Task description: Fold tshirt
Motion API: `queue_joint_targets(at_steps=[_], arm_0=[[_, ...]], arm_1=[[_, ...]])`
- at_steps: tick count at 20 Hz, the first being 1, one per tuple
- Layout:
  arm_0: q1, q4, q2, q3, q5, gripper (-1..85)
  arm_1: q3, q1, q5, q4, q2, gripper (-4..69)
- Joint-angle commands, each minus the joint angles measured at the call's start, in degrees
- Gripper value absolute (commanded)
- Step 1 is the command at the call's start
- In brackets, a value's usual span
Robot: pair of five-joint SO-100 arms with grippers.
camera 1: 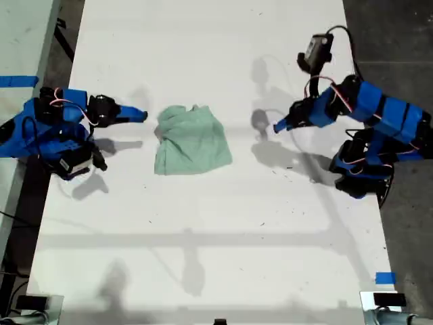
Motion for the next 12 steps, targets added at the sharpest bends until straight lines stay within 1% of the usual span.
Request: queue_joint_targets(at_steps=[1, 2, 3, 4, 5, 6, 7, 8, 9, 10, 11, 12], arm_0=[[9.4, -2.5, 8.2, 7.3, -8.1, 0.2], [11.2, -2.6, 11.2, 10.8, -10.2, 0.1], [12.8, -2.7, 16.3, 16.3, -13.4, 0.1], [14.4, -5.2, 15.1, 18.5, -14.9, 0.1], [15.6, -4.9, 15.3, 18.6, -16.3, 0.1], [16.0, -3.7, 15.6, 18.4, -17.1, 0.7], [15.9, -1.8, 15.7, 18.4, -17.3, 3.8], [16.4, 1.2, 15.9, 18.4, -17.5, 6.5], [16.3, 2.2, 15.9, 18.5, -17.5, 7.4], [17.6, 2.5, 15.9, 18.4, -16.7, 9.9], [18.6, 2.7, 15.9, 18.4, -14.9, 11.2], [19.6, 2.8, 15.9, 18.5, -14.3, 11.4]], arm_1=[[20.0, -7.3, 11.5, -7.1, 17.0, 3.8], [27.4, -9.4, 16.2, -8.1, 23.5, -0.7], [33.9, -11.3, 20.8, -6.9, 30.8, -1.1], [39.9, -13.0, 25.9, -3.7, 39.4, -1.1], [44.9, -15.6, 31.2, 1.3, 50.5, -1.1], [47.3, -17.8, 29.4, 2.9, 58.4, -0.9], [47.2, -18.4, 35.1, 2.9, 57.7, -0.9], [47.4, -18.3, 36.2, 2.5, 57.4, -0.8], [48.0, -18.6, 40.6, 1.0, 57.7, 3.1], [48.5, -19.1, 40.7, -0.2, 58.9, 6.4], [48.4, -18.2, 31.5, -0.1, 59.9, 7.3], [48.4, -17.9, 19.0, -0.1, 60.1, 7.4]])
